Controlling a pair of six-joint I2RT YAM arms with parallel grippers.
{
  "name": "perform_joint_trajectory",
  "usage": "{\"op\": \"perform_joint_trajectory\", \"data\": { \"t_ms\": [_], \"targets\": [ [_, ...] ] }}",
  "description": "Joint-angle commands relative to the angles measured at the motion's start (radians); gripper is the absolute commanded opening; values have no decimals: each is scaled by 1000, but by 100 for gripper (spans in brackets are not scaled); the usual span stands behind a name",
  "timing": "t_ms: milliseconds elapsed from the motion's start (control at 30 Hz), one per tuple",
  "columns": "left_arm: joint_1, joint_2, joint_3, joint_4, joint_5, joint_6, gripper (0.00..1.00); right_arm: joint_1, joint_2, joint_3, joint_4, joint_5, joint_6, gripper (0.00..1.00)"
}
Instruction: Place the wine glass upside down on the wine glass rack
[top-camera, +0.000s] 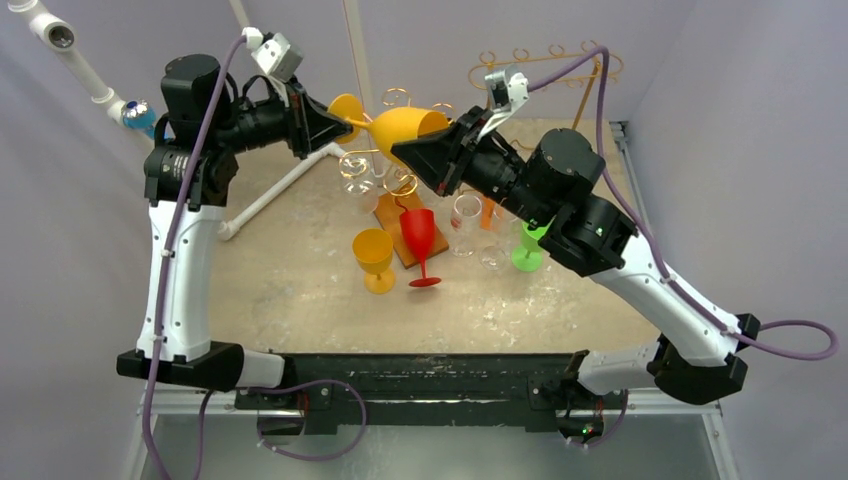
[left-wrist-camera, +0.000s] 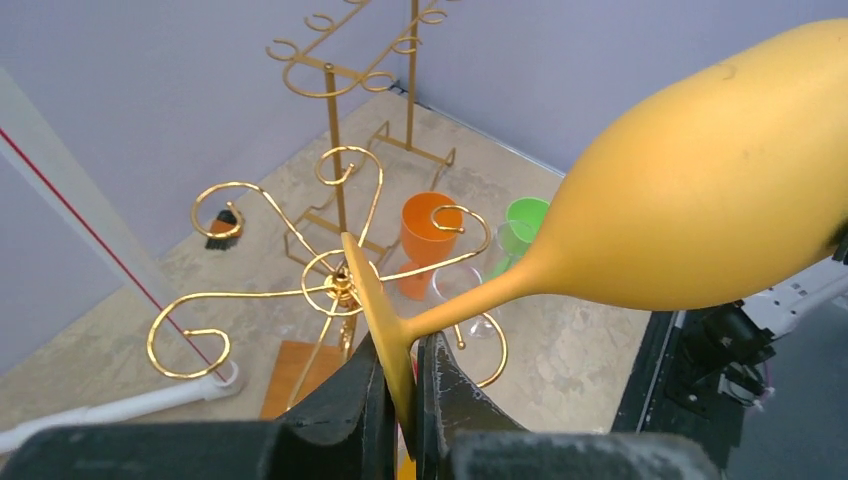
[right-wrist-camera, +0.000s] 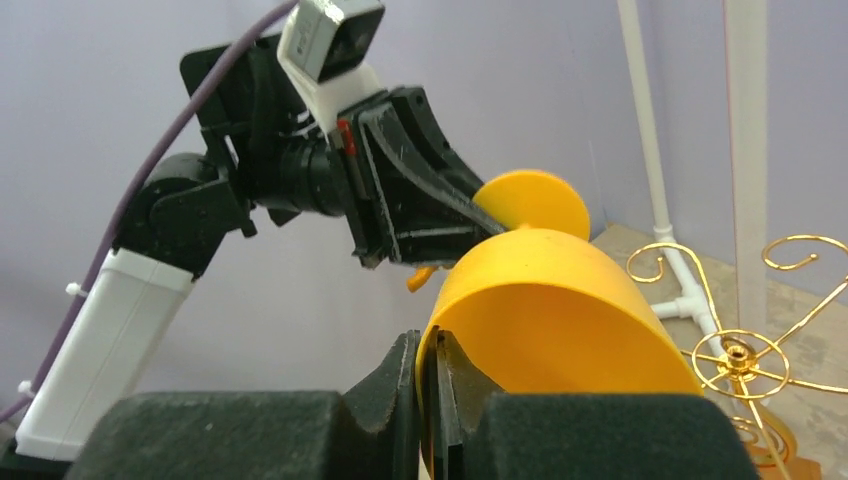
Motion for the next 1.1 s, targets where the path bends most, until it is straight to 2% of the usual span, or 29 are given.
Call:
{"op": "perform_joint_trajectory", "data": {
  "t_ms": [0,33,100,233,367,433,533,667,733,933,1067],
  "targets": [
    [1,-21,94,-21,-121,15,0,11,-57,-2,10,-57,23,28],
    [0,-24,101,-14,-133,36,0,11,-55,2,-22,-64,33,41],
    [0,-42,106,-2,-146,140,0,11,-50,30,-119,-65,40,60],
    [0,-122,29,56,-118,431,0,11,-49,126,-313,-110,50,81],
    [0,-261,-148,202,-65,678,0,11,-42,226,-493,-92,27,98],
    [0,-306,-203,220,-22,800,0,10,-30,270,-553,-79,0,99],
    [0,-347,-241,242,34,908,0,11,15,331,-609,-73,-32,99],
    [0,-399,-298,296,102,1017,0,11,115,360,-611,-161,-60,99],
    [0,-423,-326,317,124,1085,0,11,130,323,-556,-207,-66,99],
    [0,-452,-363,364,139,1112,0,11,46,61,-196,-299,-46,99],
    [1,-453,-364,365,152,1116,0,11,53,6,-103,-324,-49,99]
  ]
}}
